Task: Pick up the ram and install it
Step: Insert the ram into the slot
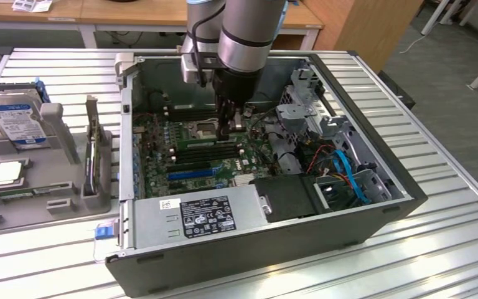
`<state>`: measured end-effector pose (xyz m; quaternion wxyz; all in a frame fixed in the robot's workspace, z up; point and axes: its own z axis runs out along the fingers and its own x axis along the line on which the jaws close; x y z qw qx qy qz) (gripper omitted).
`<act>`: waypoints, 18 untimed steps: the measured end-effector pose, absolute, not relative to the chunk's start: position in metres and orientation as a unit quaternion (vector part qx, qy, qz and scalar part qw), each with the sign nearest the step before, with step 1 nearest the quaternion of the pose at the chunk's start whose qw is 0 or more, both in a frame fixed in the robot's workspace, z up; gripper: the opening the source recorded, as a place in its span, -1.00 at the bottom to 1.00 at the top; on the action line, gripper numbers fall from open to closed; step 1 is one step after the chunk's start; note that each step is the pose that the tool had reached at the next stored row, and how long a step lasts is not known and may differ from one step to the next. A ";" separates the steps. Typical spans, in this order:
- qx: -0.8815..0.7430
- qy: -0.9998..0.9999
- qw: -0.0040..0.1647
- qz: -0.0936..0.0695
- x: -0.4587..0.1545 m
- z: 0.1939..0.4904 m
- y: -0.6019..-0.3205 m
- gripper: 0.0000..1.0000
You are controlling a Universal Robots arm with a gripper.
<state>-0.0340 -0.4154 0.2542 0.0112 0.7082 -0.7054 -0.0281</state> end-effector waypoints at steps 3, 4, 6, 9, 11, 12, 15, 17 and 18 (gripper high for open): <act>0.708 -0.705 0.011 -0.028 -0.034 0.254 -0.415 -0.77; 0.708 -0.705 0.011 -0.028 -0.034 0.254 -0.415 -0.77; 0.708 -0.705 0.011 -0.028 -0.034 0.254 -0.415 -0.77; 0.708 -0.705 0.011 -0.028 -0.034 0.252 -0.415 -0.77; 0.708 -0.705 0.011 -0.028 -0.034 0.252 -0.416 -0.77; 0.708 -0.705 0.011 -0.028 -0.034 0.251 -0.416 -0.77; 0.708 -0.705 0.011 -0.028 -0.034 0.251 -0.416 -0.77; 0.708 -0.705 0.011 -0.028 -0.034 0.251 -0.416 -0.77; 0.708 -0.705 0.011 -0.028 -0.034 0.251 -0.416 -0.77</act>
